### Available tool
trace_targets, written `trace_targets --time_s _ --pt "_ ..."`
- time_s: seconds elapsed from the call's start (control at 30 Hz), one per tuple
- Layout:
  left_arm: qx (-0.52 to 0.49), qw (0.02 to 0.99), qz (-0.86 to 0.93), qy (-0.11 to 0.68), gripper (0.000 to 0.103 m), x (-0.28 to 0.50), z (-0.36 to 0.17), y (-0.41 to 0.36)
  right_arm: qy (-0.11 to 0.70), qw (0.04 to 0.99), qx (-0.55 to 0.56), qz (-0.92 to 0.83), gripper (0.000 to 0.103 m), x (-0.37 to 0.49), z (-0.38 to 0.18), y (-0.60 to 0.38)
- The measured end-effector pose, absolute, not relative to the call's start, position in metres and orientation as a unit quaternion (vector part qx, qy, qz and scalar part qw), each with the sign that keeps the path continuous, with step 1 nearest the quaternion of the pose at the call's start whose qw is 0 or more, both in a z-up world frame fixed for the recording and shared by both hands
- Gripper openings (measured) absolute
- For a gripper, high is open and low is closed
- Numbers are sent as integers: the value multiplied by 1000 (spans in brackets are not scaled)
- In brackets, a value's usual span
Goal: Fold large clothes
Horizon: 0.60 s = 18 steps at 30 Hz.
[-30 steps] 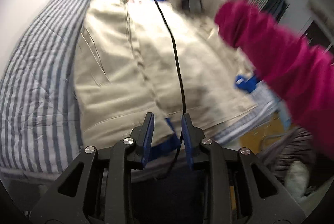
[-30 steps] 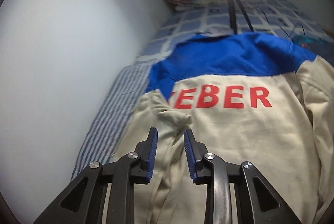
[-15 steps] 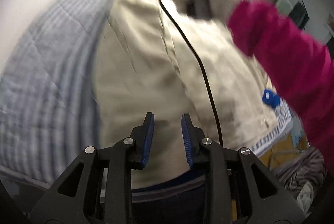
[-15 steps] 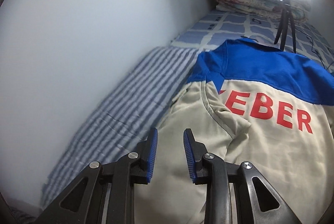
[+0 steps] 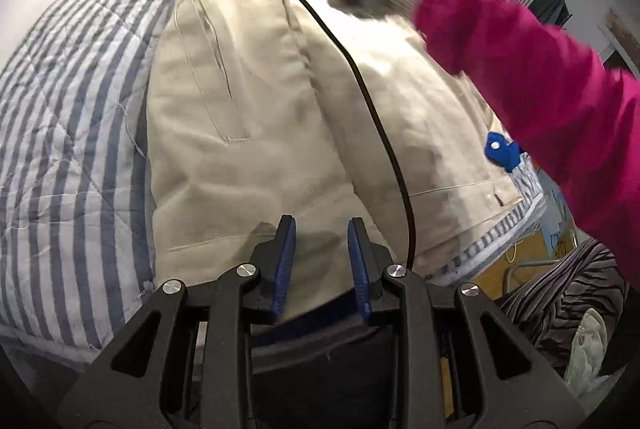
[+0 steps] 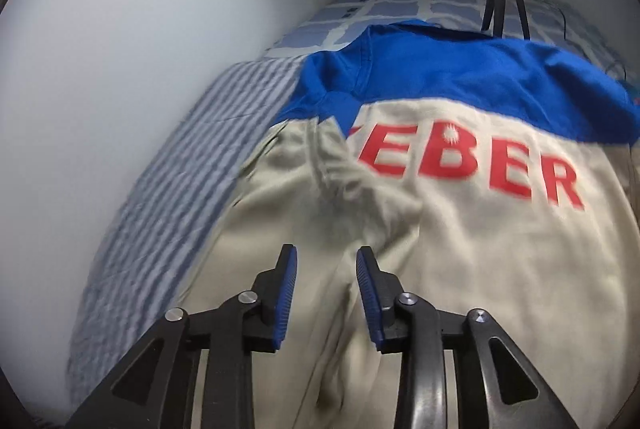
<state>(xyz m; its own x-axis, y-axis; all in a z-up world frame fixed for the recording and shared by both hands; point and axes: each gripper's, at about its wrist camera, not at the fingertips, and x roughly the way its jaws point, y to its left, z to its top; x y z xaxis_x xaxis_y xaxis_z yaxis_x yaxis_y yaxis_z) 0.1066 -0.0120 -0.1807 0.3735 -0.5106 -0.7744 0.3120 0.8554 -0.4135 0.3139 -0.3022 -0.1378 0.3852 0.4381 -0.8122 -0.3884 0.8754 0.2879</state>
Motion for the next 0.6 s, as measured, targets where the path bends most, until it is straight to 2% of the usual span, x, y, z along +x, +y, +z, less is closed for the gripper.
trace_targets --time_s 0.13,0.2,0.37,0.47,0.53,0.6 --pt "-98 822 -254 501 25 101 -179 -11 532 797 60 278 37 256 -143 -320" --pt "-98 818 -259 504 25 98 -182 -15 551 787 53 272 43 235 -154 -320" --pt "-82 813 -266 512 25 88 -192 -35 552 796 -9 248 42 202 -173 -300" --pt "-66 816 -266 510 25 83 -194 -39 545 805 -48 230 13 196 -173 -289" --pt "-65 815 -266 511 25 81 -194 -39 541 810 -70 215 7 191 -172 -286" --pt "-67 814 -266 513 25 79 -191 -36 540 812 -79 208 7 187 -170 -285"
